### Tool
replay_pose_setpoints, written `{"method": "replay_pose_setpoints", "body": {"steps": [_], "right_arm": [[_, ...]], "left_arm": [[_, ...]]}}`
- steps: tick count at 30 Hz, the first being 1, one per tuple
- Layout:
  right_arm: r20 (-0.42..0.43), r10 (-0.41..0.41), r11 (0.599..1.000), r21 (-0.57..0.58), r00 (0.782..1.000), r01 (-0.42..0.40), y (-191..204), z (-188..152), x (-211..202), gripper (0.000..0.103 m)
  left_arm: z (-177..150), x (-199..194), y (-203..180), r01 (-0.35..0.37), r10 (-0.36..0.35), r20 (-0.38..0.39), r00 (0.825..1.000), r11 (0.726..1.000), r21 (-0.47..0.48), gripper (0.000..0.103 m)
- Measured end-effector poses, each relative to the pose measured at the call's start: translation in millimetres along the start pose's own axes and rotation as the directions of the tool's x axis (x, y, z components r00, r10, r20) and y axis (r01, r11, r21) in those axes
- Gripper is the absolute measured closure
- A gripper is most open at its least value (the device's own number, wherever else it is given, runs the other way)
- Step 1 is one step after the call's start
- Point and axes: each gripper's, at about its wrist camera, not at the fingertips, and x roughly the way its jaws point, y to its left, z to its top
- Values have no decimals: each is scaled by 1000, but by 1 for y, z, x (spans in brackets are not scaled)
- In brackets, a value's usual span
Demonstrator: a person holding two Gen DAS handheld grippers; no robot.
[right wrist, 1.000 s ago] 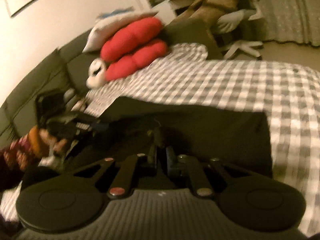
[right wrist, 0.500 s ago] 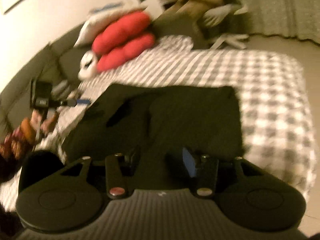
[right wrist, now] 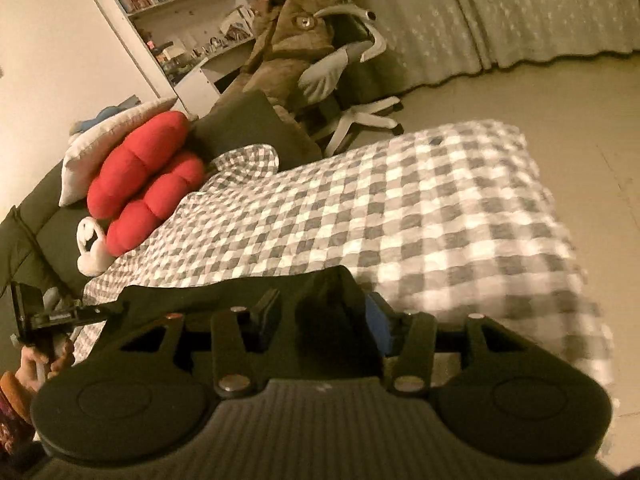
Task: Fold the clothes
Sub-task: 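Smooth the folded garment edge with both grippers along the bed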
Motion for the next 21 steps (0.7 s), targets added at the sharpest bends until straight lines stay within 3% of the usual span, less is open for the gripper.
{"method": "replay_pose_setpoints", "body": {"steps": [1,2,6,8,10,14,15,17,19,21], "right_arm": [[-1,-8,1000,-2,1000,8,1,0,6,74],[-1,-16,1000,-4,1000,16,3,1,12,97],[108,-66,998,19,992,64,4,7,9,97],[141,-73,997,39,987,68,1,10,8,98],[121,-98,995,37,988,94,0,9,16,98],[86,-149,989,35,985,146,-3,9,29,91],[93,-167,985,53,982,162,-3,7,26,84],[99,-218,974,84,971,210,3,4,20,59],[110,-251,966,91,962,241,10,0,8,56],[119,-289,956,87,950,280,19,-6,-3,55]], "left_arm": [[1,4,-2,-9,9,0,1000,1000,-2,91],[1,6,-3,-17,17,11,1000,1000,-9,94],[2,-3,-8,-49,49,132,990,999,-2,95],[3,-1,-9,-60,57,145,988,998,14,94],[4,9,-7,-75,73,125,989,997,10,92],[5,13,-8,-101,97,120,988,995,27,69],[5,12,-9,-107,102,124,987,994,33,66],[2,3,-14,-147,136,158,978,987,60,52],[2,-7,-23,-203,178,226,958,975,95,42],[3,-18,-30,-207,174,269,947,973,102,35]]}}
